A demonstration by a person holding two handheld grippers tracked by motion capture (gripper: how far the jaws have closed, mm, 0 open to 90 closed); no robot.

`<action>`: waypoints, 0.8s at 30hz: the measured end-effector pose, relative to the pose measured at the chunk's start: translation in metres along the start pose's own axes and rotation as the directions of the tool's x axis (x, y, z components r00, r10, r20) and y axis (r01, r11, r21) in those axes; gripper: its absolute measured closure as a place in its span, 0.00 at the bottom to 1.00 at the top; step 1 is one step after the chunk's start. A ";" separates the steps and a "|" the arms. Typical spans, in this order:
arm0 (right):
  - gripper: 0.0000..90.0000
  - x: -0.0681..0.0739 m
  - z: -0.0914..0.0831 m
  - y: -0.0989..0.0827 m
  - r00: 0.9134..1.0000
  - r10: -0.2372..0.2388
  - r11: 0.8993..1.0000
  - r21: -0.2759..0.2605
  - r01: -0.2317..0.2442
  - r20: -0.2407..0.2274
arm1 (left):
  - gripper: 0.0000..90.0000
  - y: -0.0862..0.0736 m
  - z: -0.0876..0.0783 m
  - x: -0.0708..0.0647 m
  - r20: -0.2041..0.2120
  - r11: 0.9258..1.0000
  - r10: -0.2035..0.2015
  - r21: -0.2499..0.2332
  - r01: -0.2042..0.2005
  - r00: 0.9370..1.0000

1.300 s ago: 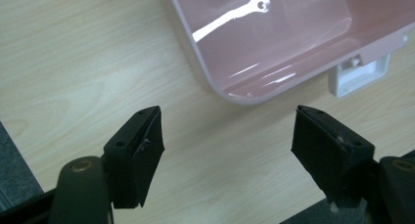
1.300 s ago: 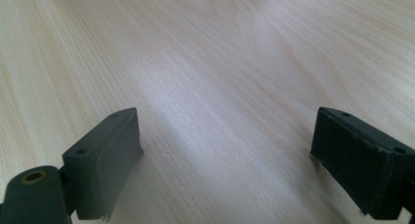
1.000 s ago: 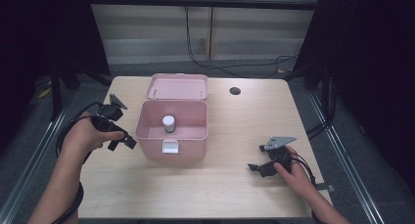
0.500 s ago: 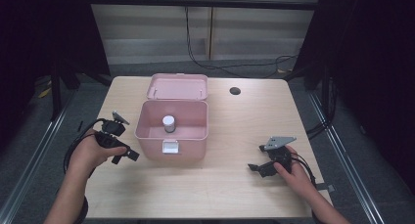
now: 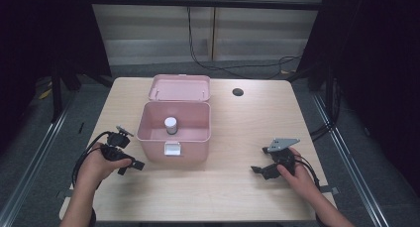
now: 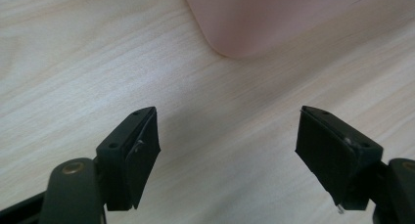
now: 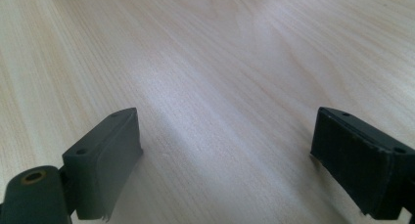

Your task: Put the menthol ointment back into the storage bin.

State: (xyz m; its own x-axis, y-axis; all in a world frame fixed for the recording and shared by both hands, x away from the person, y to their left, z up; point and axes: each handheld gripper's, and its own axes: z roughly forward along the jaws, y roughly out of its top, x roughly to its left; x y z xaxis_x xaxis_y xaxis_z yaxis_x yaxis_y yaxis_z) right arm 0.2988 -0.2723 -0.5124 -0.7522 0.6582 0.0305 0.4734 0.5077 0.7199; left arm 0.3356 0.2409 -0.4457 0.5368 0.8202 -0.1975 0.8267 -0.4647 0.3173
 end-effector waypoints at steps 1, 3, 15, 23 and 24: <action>0.12 0.000 0.000 0.000 1.000 0.000 1.000 0.000 0.000 0.000 | 0.26 -0.002 0.003 0.000 0.004 1.000 0.004 -0.007 -0.004 1.000; 0.12 0.000 0.000 0.000 1.000 0.000 1.000 0.000 0.000 0.000 | 0.26 -0.005 0.010 -0.001 0.008 1.000 0.004 -0.008 -0.004 1.000; 0.12 0.000 0.000 0.000 1.000 0.000 1.000 0.000 0.000 0.000 | 0.22 -0.017 0.030 -0.003 -0.038 0.992 0.069 -0.106 -0.073 0.997; 0.12 0.000 0.000 0.000 1.000 0.000 1.000 0.000 0.000 0.000 | 0.15 -0.023 0.040 -0.010 -0.117 0.968 0.158 -0.178 -0.178 0.980; 0.12 0.000 0.000 0.000 1.000 -0.001 1.000 0.000 0.001 0.000 | 0.12 -0.024 0.041 -0.010 -0.114 0.965 0.164 -0.185 -0.183 0.980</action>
State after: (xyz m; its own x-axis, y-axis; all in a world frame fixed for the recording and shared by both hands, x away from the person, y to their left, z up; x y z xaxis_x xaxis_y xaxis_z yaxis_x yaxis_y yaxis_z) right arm 0.2989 -0.2723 -0.5124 -0.7524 0.6580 0.0300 0.4729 0.5079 0.7200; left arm 0.3176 0.2305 -0.4892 0.6423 0.7656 -0.0354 0.6684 -0.5370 0.5146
